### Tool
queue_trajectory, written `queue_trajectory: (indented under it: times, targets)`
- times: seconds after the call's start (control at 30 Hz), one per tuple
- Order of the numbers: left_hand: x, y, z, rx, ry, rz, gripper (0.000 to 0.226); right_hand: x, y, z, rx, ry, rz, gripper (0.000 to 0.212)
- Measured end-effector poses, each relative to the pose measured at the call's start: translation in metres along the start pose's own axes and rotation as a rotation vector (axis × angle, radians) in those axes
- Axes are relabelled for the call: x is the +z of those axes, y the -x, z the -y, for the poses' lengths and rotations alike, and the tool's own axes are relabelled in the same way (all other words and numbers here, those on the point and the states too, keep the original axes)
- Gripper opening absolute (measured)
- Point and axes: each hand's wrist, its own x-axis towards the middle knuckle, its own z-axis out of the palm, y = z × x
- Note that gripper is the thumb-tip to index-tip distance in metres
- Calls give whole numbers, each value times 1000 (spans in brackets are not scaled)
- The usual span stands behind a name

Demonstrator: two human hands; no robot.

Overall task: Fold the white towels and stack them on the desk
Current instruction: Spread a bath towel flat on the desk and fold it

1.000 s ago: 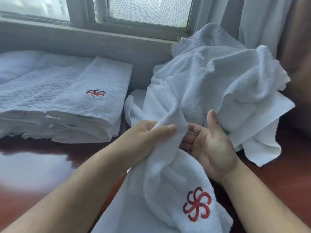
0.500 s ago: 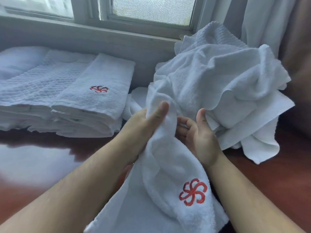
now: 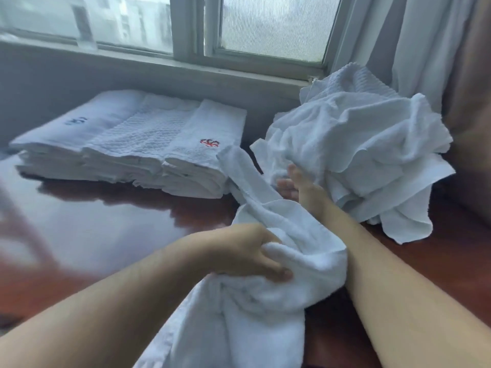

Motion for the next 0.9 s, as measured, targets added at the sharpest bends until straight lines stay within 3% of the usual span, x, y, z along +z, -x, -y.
queue_trajectory:
  times: [0.07, 0.2, 0.27, 0.37, 0.43, 0.47, 0.53, 0.6, 0.63, 0.7, 0.77, 0.83, 0.9]
  targets:
    - [-2, 7, 6, -26, -25, -19, 28, 4, 14, 10, 0, 322, 47, 71]
    - [-1, 13, 6, 22, -122, -94, 30, 17, 36, 11, 36, 852, 7, 45]
    - [-3, 20, 5, 37, -137, -109, 40, 13, 40, 5, 62, 715, -69, 33]
    - [-5, 36, 5, -25, -171, 21, 69, -2, 46, 2, -51, 135, -339, 24]
    - [-1, 44, 2, -72, -260, 83, 77, -15, 55, 2, -106, -94, -504, 19]
    - [3, 45, 0, -81, -317, 88, 78, -21, 61, -1, -99, -145, -519, 24]
    - [12, 45, -7, -73, -394, 79, 72, -25, 77, -10, -18, -179, -389, 51]
    - [20, 43, -14, -26, -429, 61, 60, -19, 93, -18, 131, 33, -205, 94]
    - [22, 43, -18, 7, -449, 50, 57, -16, 101, -21, 203, 168, -124, 102]
    - [27, 45, -25, 92, -487, 41, 53, -14, 112, -27, 311, 300, 30, 84]
    - [29, 48, -28, 199, -499, 24, 50, -14, 124, -29, 328, 214, 79, 50]
    - [23, 49, -28, 287, -611, -111, 49, -19, 126, -32, 217, -15, -135, 26]
    - [9, 46, -28, 339, -905, -439, 52, -28, 125, -27, 53, -277, -538, 26]
